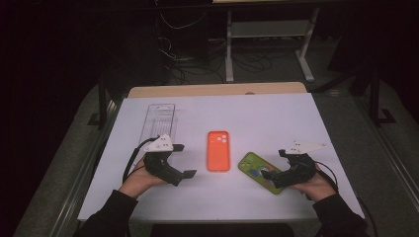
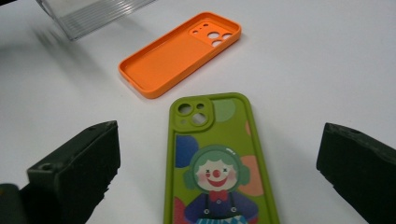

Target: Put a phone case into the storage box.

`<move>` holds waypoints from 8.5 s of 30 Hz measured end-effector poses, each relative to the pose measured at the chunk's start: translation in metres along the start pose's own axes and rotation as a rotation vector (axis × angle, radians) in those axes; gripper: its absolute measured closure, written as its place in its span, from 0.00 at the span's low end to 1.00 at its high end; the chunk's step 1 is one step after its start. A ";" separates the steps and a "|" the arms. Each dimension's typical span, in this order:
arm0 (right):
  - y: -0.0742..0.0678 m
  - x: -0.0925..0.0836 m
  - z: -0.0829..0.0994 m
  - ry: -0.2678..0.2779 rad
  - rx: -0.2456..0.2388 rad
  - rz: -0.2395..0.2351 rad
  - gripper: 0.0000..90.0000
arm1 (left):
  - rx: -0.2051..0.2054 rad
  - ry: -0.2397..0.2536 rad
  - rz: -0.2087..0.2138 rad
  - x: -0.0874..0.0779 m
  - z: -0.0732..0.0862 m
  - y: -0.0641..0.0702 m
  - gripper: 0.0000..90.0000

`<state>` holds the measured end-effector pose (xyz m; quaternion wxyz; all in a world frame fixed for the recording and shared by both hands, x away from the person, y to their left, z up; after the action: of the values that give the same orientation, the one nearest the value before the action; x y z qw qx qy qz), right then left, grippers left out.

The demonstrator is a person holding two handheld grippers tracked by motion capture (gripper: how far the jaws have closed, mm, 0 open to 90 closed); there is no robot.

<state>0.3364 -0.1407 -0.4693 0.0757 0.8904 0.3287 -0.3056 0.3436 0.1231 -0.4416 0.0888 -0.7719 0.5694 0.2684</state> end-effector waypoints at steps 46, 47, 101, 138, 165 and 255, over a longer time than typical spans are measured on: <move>-0.003 0.027 0.019 -0.336 -0.160 0.057 0.00 | 0.010 -0.019 0.010 0.002 0.003 0.001 0.00; -0.003 0.027 0.021 -0.349 -0.149 0.054 0.00 | 0.011 -0.020 0.010 0.002 0.003 0.001 0.00; 0.005 0.022 0.040 -0.454 -0.136 0.044 0.17 | 0.009 -0.026 0.011 0.001 0.005 -0.001 0.00; 0.017 0.052 -0.046 -0.337 -0.329 -0.090 0.17 | 0.040 -0.020 0.060 0.025 -0.046 -0.015 0.00; -0.038 0.079 -0.046 -0.391 -0.539 -0.308 0.17 | 0.193 -0.118 0.161 0.042 -0.051 0.002 0.00; -0.017 0.047 -0.055 -0.174 -0.185 -0.131 0.00 | 0.070 -0.342 -0.083 0.073 -0.015 -0.007 0.17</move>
<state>0.3808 -0.0845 -0.4520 0.1657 0.8265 0.4050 -0.3541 0.3701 0.0582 -0.4683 0.2225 -0.7343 0.5225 0.3718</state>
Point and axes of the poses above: each handheld gripper's, and its own axes: x roughly forward along the jaws, z roughly out of its underside, y roughly to its right, the point moved 10 cm from there along x, roughly forward along the jaws, and after that the axes turned 7 degrees about z, right-handed, at the moved point
